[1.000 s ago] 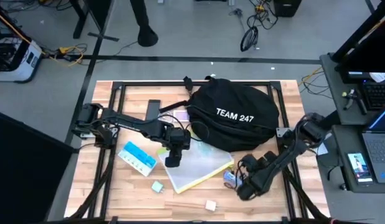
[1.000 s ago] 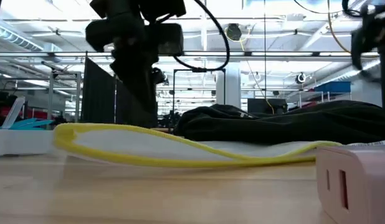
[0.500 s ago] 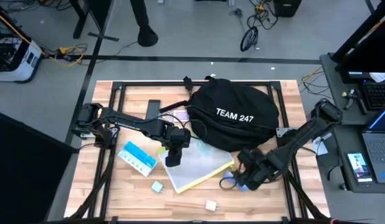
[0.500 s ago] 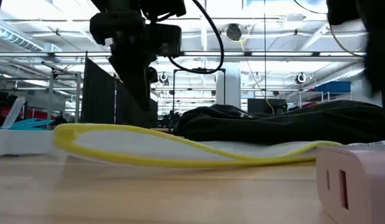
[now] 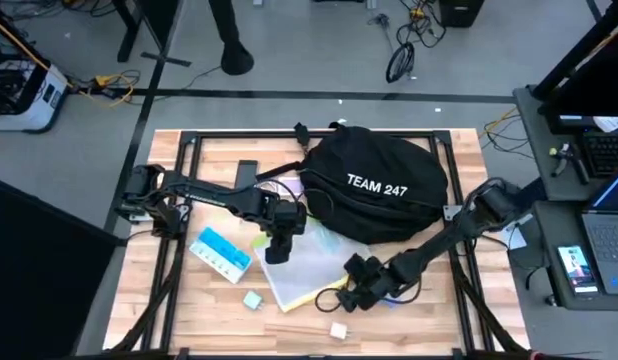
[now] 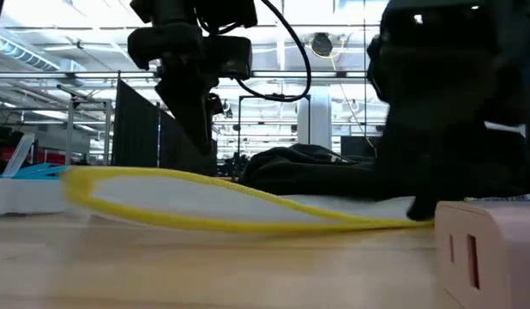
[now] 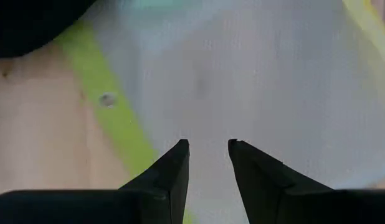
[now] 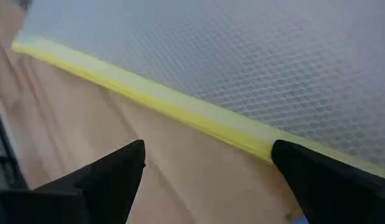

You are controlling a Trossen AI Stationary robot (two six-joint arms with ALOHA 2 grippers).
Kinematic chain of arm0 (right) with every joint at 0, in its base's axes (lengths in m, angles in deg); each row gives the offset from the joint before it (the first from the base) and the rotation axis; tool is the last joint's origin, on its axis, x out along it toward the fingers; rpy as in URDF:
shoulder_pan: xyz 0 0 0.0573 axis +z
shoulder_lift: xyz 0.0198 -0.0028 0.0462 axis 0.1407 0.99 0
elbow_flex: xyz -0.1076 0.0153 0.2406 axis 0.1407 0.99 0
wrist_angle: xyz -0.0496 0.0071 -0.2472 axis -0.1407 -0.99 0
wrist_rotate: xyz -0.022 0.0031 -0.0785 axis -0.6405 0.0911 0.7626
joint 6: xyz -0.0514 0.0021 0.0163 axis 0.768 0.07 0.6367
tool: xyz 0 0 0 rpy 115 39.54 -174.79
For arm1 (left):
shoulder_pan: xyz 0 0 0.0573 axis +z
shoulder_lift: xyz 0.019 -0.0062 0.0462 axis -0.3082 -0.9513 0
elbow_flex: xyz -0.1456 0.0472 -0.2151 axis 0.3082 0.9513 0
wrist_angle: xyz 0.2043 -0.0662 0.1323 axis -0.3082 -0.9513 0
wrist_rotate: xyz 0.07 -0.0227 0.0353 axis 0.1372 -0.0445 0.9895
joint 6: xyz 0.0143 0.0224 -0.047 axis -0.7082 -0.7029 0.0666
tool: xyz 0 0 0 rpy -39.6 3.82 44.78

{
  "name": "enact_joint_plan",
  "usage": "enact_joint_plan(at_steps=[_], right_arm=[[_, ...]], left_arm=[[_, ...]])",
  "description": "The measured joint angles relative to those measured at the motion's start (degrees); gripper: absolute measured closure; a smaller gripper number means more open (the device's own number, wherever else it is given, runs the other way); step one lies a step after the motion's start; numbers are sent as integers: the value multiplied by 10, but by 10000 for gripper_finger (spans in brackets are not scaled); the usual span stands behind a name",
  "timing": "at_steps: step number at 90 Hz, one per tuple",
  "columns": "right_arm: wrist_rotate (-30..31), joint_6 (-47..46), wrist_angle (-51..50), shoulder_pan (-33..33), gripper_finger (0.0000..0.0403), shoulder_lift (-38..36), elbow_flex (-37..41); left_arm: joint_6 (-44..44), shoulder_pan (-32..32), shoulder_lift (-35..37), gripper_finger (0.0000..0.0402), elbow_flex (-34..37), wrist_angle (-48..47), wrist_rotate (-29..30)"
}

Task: Unpack backpack
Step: Remove the earphones from the green zip bag

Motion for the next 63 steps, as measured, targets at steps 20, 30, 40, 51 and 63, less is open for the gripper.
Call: enact_joint_plan(at_steps=[20, 30, 40, 51, 63], right_arm=[[38, 4, -12, -28, 51, 17, -3], [80, 33, -24, -51, 51, 20, -13], [106, 75, -25, -76, 51, 22, -29], [115, 127, -27, -98, 51, 22, -41], [113, 194, -76, -105, 51, 21, -75]], left_arm=[[-29, 0, -1, 295, 28, 71, 2], [-30, 0, -4, 295, 36, 102, 2], [-39, 0, -9, 295, 49, 124, 2], [-41, -2, -9, 295, 59, 137, 3], [-43, -14, 6, 295, 35, 76, 2]])
